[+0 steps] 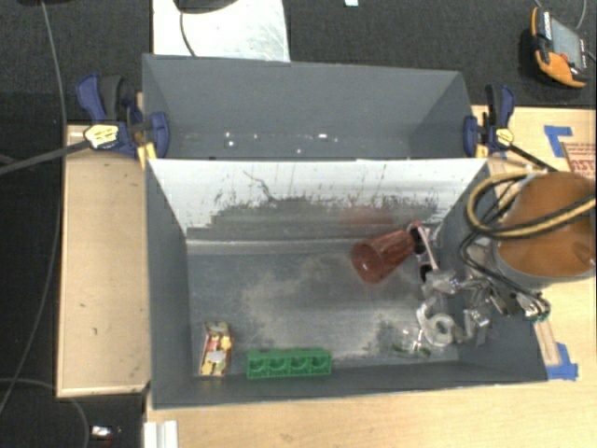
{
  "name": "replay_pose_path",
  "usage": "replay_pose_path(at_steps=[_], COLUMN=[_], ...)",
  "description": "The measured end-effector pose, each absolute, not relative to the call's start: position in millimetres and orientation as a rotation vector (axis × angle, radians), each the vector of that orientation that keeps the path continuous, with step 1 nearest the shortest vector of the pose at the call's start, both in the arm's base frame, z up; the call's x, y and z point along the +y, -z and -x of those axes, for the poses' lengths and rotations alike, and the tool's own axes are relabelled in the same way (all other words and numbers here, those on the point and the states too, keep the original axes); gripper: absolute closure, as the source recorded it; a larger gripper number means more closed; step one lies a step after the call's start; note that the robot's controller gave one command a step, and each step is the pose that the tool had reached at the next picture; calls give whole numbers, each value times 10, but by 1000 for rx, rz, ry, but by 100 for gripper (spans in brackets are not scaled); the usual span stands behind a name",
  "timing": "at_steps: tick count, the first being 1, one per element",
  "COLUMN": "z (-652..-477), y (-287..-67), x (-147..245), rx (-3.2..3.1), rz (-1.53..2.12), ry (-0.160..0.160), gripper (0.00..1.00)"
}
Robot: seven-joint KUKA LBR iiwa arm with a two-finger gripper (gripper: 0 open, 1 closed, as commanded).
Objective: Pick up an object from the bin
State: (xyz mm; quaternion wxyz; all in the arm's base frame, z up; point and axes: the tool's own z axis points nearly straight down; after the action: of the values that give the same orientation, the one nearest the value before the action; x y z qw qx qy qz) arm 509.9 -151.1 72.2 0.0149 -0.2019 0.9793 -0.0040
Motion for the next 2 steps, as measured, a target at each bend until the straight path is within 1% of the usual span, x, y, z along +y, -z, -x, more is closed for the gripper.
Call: replay_pose_path(at_steps=[1,2], z=[-5098,-5026], y=[-722,-727], x=[-1511,-1496], rx=[3047,3044], rz=[630,606], ry=[12,16], gripper=[100,100])
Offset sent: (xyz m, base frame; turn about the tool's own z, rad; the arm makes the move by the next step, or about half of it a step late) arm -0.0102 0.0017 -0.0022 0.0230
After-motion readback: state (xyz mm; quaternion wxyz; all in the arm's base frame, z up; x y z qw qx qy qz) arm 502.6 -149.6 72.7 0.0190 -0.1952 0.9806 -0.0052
